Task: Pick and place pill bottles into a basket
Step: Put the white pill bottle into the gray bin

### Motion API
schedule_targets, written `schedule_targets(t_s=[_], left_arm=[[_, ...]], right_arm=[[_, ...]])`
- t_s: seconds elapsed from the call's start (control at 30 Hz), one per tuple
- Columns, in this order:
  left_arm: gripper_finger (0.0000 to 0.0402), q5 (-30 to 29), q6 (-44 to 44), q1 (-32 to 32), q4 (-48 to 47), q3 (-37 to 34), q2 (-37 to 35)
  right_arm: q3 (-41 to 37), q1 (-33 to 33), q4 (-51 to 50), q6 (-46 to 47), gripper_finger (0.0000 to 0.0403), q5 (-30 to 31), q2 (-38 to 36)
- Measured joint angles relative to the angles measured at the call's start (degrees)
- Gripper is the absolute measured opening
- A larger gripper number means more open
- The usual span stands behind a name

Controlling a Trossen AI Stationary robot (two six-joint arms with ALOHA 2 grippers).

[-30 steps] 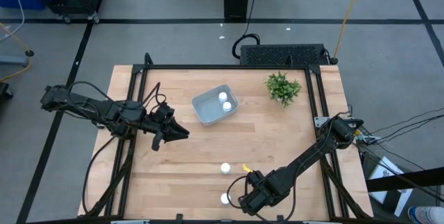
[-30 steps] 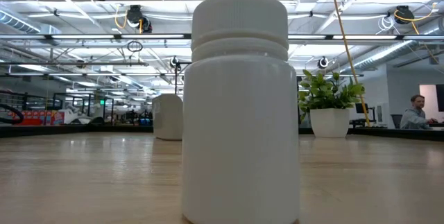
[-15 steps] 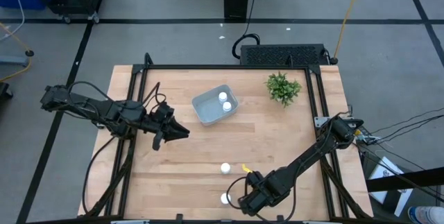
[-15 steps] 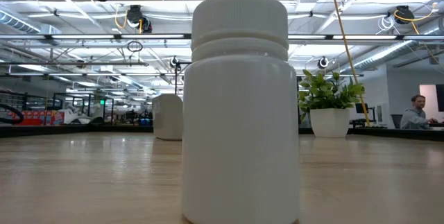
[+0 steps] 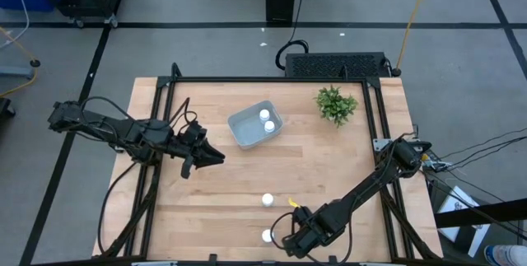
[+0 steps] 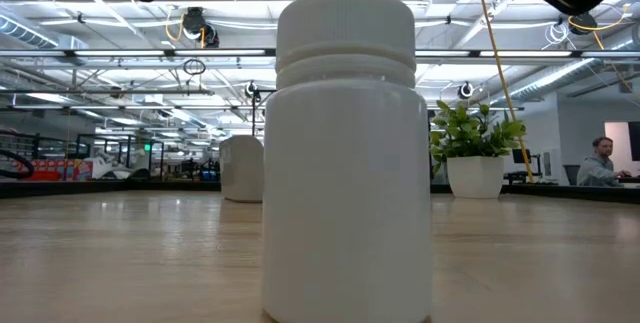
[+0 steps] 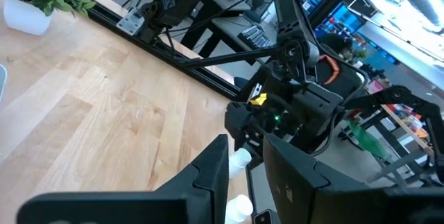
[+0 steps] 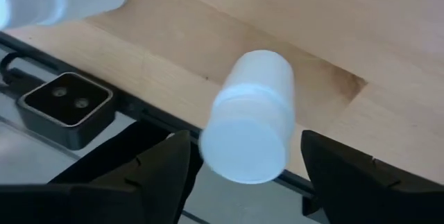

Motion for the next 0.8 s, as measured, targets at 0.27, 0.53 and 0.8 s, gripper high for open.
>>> schedule_targets(t_s=[0.27,0.53,0.8], left_arm=[[0.0097,-0.01,0.20,0.00,0.02,0.00,0.00],[0.0097,-0.02,0.24,0.02,0.02,0.00,0.02],[0.0097,-0.02,1.09,0.00,0.02,0.00,0.02]], right_arm=[[0.00,0.39,-1.22,-0.18,0.0220,0.15,0.00],[0.00,0.37,-1.10,-0.89,0.0165,0.15,0.02],[0.00,0.37,-1.10,-2.01,0.0157,1.70,0.02]])
